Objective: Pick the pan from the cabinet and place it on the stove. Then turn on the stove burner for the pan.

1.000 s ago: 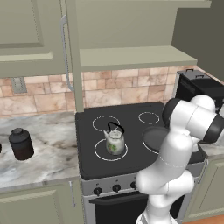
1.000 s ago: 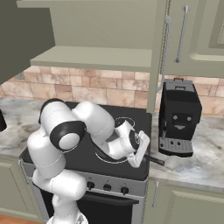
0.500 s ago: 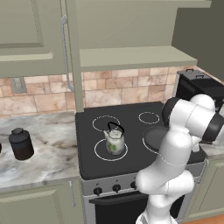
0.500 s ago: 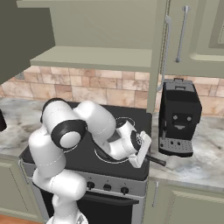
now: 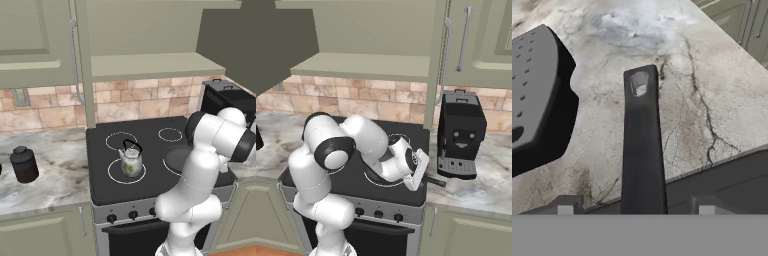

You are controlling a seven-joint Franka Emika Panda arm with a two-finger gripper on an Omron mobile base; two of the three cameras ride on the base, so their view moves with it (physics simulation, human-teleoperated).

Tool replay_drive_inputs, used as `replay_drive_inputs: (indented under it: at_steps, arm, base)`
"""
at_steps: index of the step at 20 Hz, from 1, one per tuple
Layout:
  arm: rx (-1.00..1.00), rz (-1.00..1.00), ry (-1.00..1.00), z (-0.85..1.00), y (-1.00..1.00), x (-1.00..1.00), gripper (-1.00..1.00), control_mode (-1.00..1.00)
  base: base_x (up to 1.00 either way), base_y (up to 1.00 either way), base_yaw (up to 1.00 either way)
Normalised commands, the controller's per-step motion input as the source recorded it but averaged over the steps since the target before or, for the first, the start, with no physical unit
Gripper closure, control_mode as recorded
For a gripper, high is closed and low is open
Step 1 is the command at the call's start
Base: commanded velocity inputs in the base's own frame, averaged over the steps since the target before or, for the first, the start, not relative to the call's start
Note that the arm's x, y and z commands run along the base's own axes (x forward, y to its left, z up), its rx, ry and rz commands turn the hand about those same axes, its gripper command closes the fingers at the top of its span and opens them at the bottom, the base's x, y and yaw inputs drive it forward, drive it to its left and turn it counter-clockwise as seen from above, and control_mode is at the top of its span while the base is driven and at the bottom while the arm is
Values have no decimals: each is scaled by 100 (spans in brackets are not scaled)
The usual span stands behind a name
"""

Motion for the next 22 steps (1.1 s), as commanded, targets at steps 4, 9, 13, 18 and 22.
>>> replay_drive_inputs:
  at_steps: [4,9,13,18,22]
  arm:
    - [0,0,-4,15,1,-3,-100,-100]
    - [0,0,-4,25,5,-20,-100,-100]
    - [0,0,-4,38,6,-29,-100,-100]
    - [-3,0,-5,51,11,-17,-100,-100]
    - [-4,0,-2,48,15,-3,-100,-100]
  base:
    - [0,0,0]
    - [0,0,0]
    - [0,0,0]
    - [0,0,0]
    - [0,0,0]
